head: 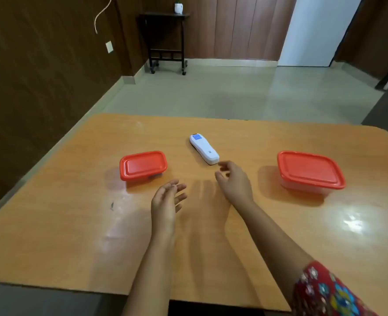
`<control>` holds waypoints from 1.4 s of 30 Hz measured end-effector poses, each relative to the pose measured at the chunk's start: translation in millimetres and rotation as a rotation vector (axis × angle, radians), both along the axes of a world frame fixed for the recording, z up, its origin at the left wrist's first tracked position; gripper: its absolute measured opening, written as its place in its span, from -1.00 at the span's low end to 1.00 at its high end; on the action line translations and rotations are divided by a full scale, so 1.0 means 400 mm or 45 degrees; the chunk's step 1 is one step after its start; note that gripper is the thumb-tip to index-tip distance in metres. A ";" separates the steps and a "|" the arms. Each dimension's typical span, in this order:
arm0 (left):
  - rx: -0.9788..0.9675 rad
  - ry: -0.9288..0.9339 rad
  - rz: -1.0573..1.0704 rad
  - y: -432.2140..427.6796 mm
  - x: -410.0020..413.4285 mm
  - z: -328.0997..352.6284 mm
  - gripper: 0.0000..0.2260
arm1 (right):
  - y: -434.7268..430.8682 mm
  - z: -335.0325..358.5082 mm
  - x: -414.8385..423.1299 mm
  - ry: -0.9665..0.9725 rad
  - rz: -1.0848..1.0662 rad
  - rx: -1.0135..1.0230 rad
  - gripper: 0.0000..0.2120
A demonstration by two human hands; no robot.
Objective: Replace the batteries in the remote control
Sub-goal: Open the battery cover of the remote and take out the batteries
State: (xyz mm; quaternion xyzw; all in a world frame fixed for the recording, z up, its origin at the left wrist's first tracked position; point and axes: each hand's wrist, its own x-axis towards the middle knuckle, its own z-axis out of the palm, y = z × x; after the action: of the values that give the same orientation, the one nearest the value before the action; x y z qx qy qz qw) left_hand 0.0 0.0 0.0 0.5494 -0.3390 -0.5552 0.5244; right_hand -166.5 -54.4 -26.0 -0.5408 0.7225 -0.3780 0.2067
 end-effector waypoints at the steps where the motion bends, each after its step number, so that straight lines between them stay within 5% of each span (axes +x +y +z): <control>1: -0.013 0.026 0.028 -0.015 -0.001 -0.002 -0.82 | -0.047 -0.001 0.003 0.062 -0.013 0.008 -0.63; 6: -0.028 0.005 0.042 -0.055 -0.025 -0.018 -0.80 | -0.203 -0.023 0.018 0.343 -0.105 0.237 -0.35; 9: -0.024 -0.001 -0.003 -0.073 -0.032 -0.026 -0.80 | -0.237 -0.052 0.004 0.479 -0.111 0.254 -0.40; 14: -0.003 -0.002 -0.056 -0.082 -0.039 -0.027 -0.80 | -0.200 -0.043 -0.003 0.304 -0.091 0.070 -0.55; 21: 0.068 0.023 -0.075 -0.055 -0.030 -0.006 -0.73 | 0.087 0.030 0.011 -0.269 0.009 -0.131 -0.56; 28: 0.281 0.359 -0.178 -0.008 -0.010 0.016 -0.43 | 0.322 0.026 -0.015 -0.269 0.239 -0.087 -0.62; 34: 0.281 0.372 -0.198 0.030 0.005 0.012 -0.83 | 0.335 0.035 -0.035 -0.282 0.467 0.021 -0.57; 39: 0.321 0.580 -0.029 0.045 -0.012 0.003 -0.86 | 0.322 0.033 0.014 -1.004 0.045 0.022 -0.43; 42: 0.380 0.680 -0.062 0.056 -0.047 0.009 -0.85 | 0.302 0.030 0.039 -1.378 0.009 0.138 -0.61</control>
State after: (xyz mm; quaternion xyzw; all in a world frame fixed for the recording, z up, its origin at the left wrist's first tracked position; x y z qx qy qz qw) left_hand -18.8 22.5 3.8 0.4467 -0.1166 -0.7361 0.4950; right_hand -150.9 66.2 -14.2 -0.2597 0.5295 -0.5640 0.5781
